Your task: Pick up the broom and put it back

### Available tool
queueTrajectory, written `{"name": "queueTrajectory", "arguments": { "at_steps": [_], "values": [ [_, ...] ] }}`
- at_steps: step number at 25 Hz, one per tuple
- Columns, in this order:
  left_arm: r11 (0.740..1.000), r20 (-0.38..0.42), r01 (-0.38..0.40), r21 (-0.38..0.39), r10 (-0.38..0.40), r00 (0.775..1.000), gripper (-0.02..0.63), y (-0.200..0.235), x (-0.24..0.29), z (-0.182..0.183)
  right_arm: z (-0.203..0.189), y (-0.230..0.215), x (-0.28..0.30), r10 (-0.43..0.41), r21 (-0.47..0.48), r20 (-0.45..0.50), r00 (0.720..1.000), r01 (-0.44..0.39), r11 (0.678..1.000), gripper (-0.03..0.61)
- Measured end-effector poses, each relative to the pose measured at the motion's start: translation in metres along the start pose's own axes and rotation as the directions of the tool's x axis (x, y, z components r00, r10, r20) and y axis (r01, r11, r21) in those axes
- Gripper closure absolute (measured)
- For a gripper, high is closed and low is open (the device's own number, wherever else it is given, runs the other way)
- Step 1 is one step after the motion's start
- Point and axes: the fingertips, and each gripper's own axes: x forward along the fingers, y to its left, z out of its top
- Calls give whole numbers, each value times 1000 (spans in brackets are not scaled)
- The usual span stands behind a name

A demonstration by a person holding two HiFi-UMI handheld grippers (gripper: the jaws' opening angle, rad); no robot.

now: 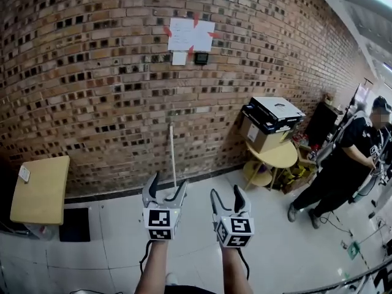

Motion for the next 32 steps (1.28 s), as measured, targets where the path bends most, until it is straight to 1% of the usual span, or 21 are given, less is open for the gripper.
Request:
{"name": "queueTrajectory", "arguments": {
  "at_steps": [3, 5, 8, 10, 13, 15, 17, 21, 23, 25, 28, 30, 32],
  "values": [
    [1000, -12, -12, -12, 12, 1000, 255, 34, 23, -7, -1, 16, 41, 23, 11, 1, 1000, -23, 1000, 264],
    [1000, -37, -24, -19, 23, 999, 256, 54, 34, -22, -9, 29, 64, 41, 16, -7, 999, -41, 999, 264],
    [999, -76, -49, -16, 48, 996, 256, 81, 51, -42, -20, 45, 105, 93, 20, -36, 995, -92, 996, 264],
    [997, -82, -77, -14, 76, 994, 256, 100, 64, -52, -26, 52, 134, 127, 20, -42, 991, -126, 992, 264],
    [990, -86, -143, -6, 142, 986, 256, 141, 89, -67, -36, 66, 186, 195, 35, -29, 980, -194, 980, 264],
    [984, -93, -180, 9, 180, 979, 256, 169, 114, -71, -40, 76, 226, 251, 36, -30, 968, -250, 968, 264],
    [976, -89, -216, 22, 217, 972, 256, 196, 138, -67, -35, 82, 267, 298, 36, -26, 954, -297, 954, 264],
    [959, -58, -278, 62, 281, 958, 256, 239, 182, -43, 3, 85, 349, 357, 38, 54, 932, -360, 932, 265],
    [950, -56, -303, 71, 307, 950, 256, 254, 199, -41, 12, 84, 378, 379, 43, 72, 922, -383, 923, 265],
    [939, -66, -336, 76, 341, 938, 256, 270, 210, -46, 7, 90, 402, 416, 50, 66, 907, -419, 907, 264],
    [920, -97, -384, 72, 390, 916, 256, 291, 213, -63, -17, 106, 432, 475, 69, 28, 880, -476, 877, 264],
    [913, -127, -400, 78, 407, 904, 257, 302, 216, -76, -36, 115, 449, 490, 81, -11, 871, -488, 869, 264],
    [906, -144, -415, 80, 422, 895, 257, 315, 219, -85, -47, 125, 461, 500, 74, -41, 865, -497, 865, 265]
  ]
}}
